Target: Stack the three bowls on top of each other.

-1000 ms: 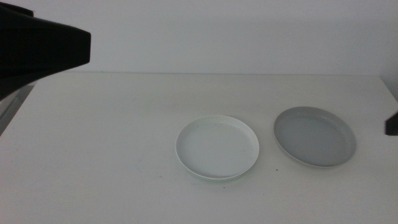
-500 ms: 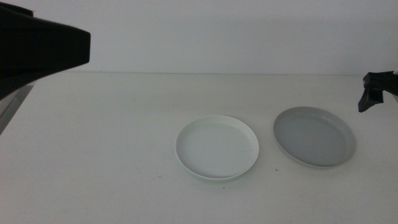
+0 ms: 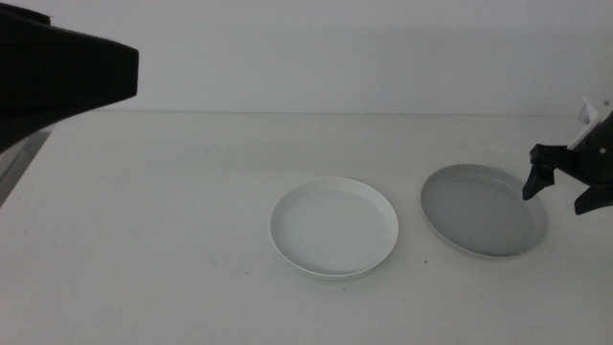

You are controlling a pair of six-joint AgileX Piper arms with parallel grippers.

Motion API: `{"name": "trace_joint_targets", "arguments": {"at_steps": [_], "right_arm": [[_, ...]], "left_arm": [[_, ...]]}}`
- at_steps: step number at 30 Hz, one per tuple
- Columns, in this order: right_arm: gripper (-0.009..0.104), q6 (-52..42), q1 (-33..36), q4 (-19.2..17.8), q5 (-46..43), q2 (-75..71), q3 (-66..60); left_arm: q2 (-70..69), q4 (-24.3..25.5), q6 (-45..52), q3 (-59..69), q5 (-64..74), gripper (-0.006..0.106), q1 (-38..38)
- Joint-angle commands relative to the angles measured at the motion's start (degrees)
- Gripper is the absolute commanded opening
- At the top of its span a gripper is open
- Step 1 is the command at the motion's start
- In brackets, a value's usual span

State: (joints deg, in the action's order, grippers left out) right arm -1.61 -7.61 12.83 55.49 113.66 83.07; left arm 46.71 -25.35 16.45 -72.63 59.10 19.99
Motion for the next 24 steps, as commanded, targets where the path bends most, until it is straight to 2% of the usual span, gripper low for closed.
{"name": "trace_joint_targets", "arguments": {"at_steps": [1,10,12,13,14,16,21,24], "right_arm": [[0.086,-0.79,-0.48,1.06,-1.21,1.42,0.47],[0.06,-0.79,-0.48,1.04,-1.55,6.74,0.47],[0.051,-0.79,-0.48,1.04,-1.79,7.67,0.47],[0.044,-1.07,-0.48,1.04,-1.79,7.95,0.47],[0.032,-1.36,-0.48,0.54,-1.92,8.2,0.47],[0.0,-1.36,-0.48,-0.47,-1.67,8.31,0.47],[-0.001,0.53,-0.48,-5.4,-1.2,2.93,-2.2],[-0.001,2.02,-0.48,-6.24,-0.9,-3.1,-3.73]], "left_arm": [[-0.22,-0.12,0.03,-0.02,-0.73,0.094,0.0],[-0.22,0.0,0.03,-0.02,-0.73,0.094,0.0],[-0.22,0.0,0.03,-0.02,-0.73,0.094,0.0],[-0.22,0.0,0.03,-0.02,-0.73,0.094,0.0],[-0.22,0.0,0.03,-0.02,-0.73,0.094,0.0],[-0.22,0.0,0.03,-0.02,-0.73,0.094,0.0],[-0.22,0.0,0.03,-0.02,-0.73,0.094,0.0],[-0.22,0.0,0.03,-0.02,-0.73,0.094,0.0]]}}
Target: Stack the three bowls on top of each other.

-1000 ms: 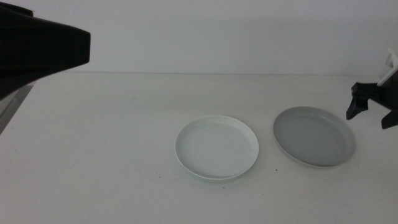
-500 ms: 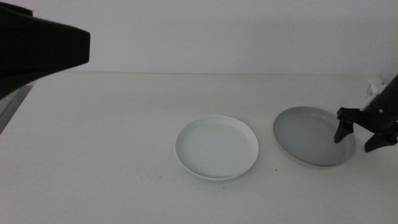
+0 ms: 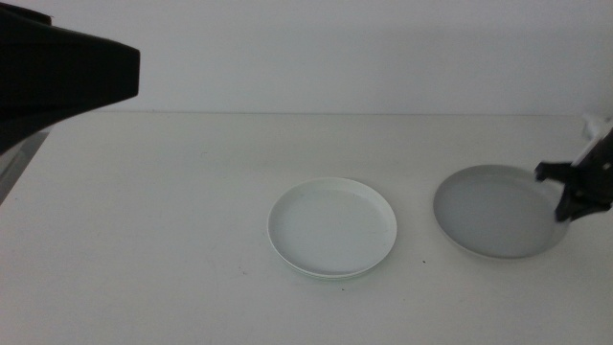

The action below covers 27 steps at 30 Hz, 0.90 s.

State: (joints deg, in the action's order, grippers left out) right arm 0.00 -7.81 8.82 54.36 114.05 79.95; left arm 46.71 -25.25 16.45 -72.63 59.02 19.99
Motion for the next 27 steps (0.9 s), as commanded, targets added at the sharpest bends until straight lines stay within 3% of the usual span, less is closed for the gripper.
{"name": "trace_joint_targets", "arguments": {"at_steps": [1,10,18,21,27], "right_arm": [[-0.002,0.41,-0.17,-1.45,0.76,-5.44,-0.61],[-0.002,0.41,10.62,8.21,0.92,-15.16,-0.42],[-0.002,4.7,24.97,8.49,-6.42,-10.32,-0.42],[-0.002,6.03,28.18,8.62,-8.54,-8.08,-0.42],[-0.002,6.16,30.04,12.58,-10.85,-4.48,-0.42]], "left_arm": [[-0.22,-0.1,0.03,-0.02,-0.65,0.094,0.0],[-0.22,-0.1,0.03,-0.02,-0.65,0.094,0.0],[-0.22,-0.1,0.03,-0.02,-0.65,0.094,0.0],[-0.22,-0.1,0.03,-0.02,-0.65,0.094,0.0],[-0.22,-0.1,0.03,-0.02,-0.65,0.094,0.0]]}}
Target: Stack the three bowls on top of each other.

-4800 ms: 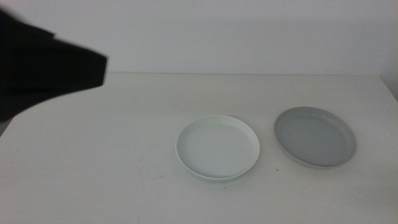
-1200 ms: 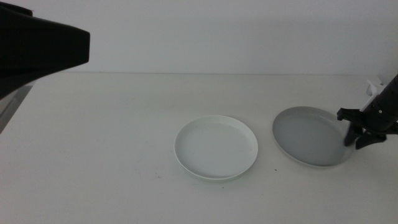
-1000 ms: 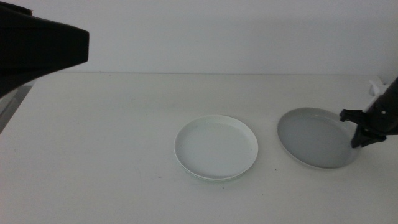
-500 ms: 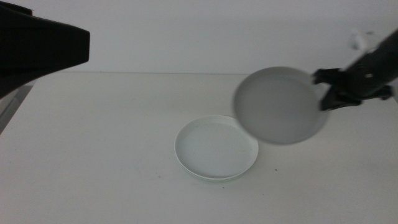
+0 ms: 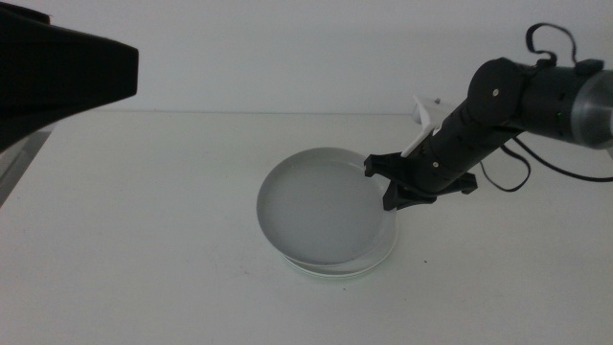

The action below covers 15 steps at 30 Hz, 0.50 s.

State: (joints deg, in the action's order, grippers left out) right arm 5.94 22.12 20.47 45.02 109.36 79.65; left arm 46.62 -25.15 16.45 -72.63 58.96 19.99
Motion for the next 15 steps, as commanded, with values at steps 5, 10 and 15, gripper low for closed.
{"name": "trace_joint_targets", "arguments": {"at_steps": [5,10,15], "right_arm": [[-0.002,0.22,0.11,1.0,-3.13,1.56,-0.13],[-0.002,1.38,0.11,0.6,-4.12,2.47,-0.13],[0.0,2.33,0.11,-0.17,-4.33,2.7,-0.13]], "left_arm": [[-0.12,-0.2,0.03,-0.02,-0.59,0.094,0.0],[-0.12,-0.2,0.03,-0.02,-0.59,0.094,0.0],[-0.12,-0.2,0.03,-0.02,-0.59,0.094,0.0]]}}
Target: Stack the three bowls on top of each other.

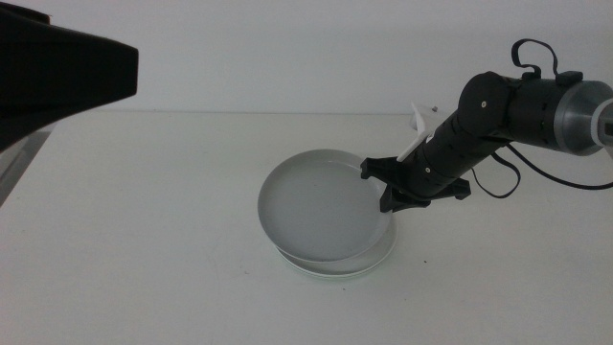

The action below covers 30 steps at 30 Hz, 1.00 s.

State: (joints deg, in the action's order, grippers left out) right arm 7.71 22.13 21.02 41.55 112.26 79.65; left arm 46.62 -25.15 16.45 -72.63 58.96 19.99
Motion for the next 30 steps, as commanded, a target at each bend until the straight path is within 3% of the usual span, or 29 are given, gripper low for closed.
{"name": "trace_joint_targets", "arguments": {"at_steps": [1,4,13,17,19,22,23,28,30], "right_arm": [[0.0,1.22,0.11,-1.31,-0.87,-0.2,-0.13],[0.0,3.85,0.11,-4.05,-0.47,-0.2,-0.13],[0.002,3.85,0.11,-4.19,0.95,-0.2,-0.13],[0.026,3.85,0.11,-4.19,0.88,-0.2,-0.13],[0.045,3.41,0.11,-4.37,0.52,-0.2,-0.13],[0.086,0.42,0.11,-4.35,1.1,-0.31,0.17],[0.093,-0.94,0.11,-4.49,2.52,-0.65,0.73],[0.092,-6.85,0.11,-5.08,11.75,-7.13,5.14],[0.092,-7.1,-0.04,-8.69,12.48,-12.99,6.25]], "left_arm": [[-0.12,-0.2,0.03,-0.02,-0.59,0.094,0.0],[-0.12,-0.2,0.03,-0.02,-0.59,0.094,0.0],[-0.12,-0.2,0.03,-0.02,-0.59,0.094,0.0],[-0.12,-0.2,0.03,-0.02,-0.59,0.094,0.0],[-0.12,-0.2,0.03,-0.02,-0.59,0.094,0.0],[-0.12,-0.2,0.03,-0.02,-0.59,0.094,0.0],[-0.12,-0.2,0.03,-0.02,-0.59,0.094,0.0],[-0.12,-0.2,0.03,-0.02,-0.59,0.094,0.0],[-0.12,-0.2,0.03,-0.02,-0.59,0.094,0.0]]}}
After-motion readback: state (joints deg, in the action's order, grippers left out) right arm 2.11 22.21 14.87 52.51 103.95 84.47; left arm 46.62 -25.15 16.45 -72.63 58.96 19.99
